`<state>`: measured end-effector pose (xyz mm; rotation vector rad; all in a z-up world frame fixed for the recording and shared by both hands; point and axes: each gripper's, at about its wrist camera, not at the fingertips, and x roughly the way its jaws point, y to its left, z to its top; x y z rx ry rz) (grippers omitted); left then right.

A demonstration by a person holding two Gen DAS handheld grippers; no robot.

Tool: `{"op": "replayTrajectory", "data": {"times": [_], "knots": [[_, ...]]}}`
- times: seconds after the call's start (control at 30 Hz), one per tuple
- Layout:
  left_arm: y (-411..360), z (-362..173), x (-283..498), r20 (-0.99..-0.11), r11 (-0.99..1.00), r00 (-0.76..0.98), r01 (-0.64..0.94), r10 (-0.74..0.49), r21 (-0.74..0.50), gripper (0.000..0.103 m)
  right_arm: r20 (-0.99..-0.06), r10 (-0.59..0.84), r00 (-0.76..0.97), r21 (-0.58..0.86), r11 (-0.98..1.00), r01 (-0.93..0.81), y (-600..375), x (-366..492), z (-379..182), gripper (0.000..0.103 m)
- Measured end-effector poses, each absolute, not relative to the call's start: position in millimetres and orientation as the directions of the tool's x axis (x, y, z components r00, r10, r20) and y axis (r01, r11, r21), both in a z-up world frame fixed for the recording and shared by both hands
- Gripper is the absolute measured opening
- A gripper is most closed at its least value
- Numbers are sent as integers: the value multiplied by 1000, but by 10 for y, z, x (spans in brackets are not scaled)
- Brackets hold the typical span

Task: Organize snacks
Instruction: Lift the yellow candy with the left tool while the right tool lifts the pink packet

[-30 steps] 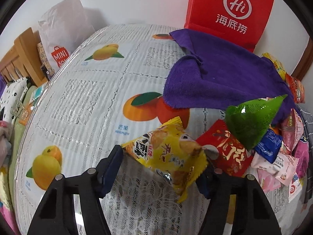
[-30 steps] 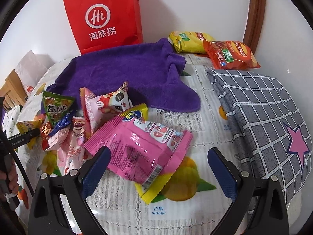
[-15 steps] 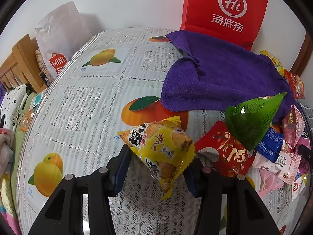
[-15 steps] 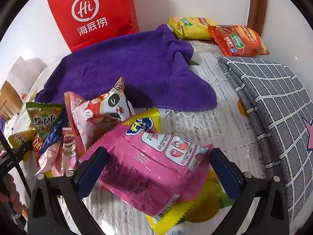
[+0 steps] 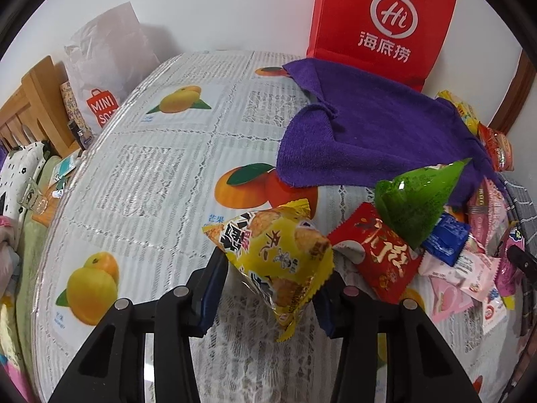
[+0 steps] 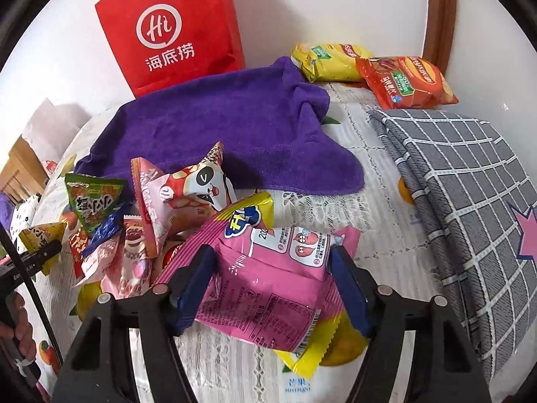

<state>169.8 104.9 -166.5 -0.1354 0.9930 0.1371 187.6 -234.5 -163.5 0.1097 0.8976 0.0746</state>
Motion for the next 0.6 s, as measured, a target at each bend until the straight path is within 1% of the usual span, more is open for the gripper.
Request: {"op": "replayTrajectory", "data": {"times": [0.23,0.3,0.33,0.4,0.5,0.6], "knots": [[1044,-1449,1518,-820,985,570,-164,50,-54,44,-752,124,647,151,988,-14,-2411,1677,-1416,64],[1029,-1380,1474,-816,986,576,-155,37,-65,44,-750,138,647,166,986,-19,-2425,1634,-1347,33],[1018,-1348,1452,-814,986,580,-149,31,-69,44,-755,155,637,183,983,-22,-2442,1629,-1325,12],[972,-1265,1409,-806,989,591,-137,31,-62,44,-760,167,628,209,978,-6,-2476,1619,-1293,12],[921,-1184,1373,-796,991,605,-119,27,-57,44,-775,130,619,153,988,-16,-2438,1629,-1345,12],[897,-1139,1335,-790,991,612,-114,18,-65,44,-788,169,592,200,980,-14,-2488,1635,-1462,12]]}}
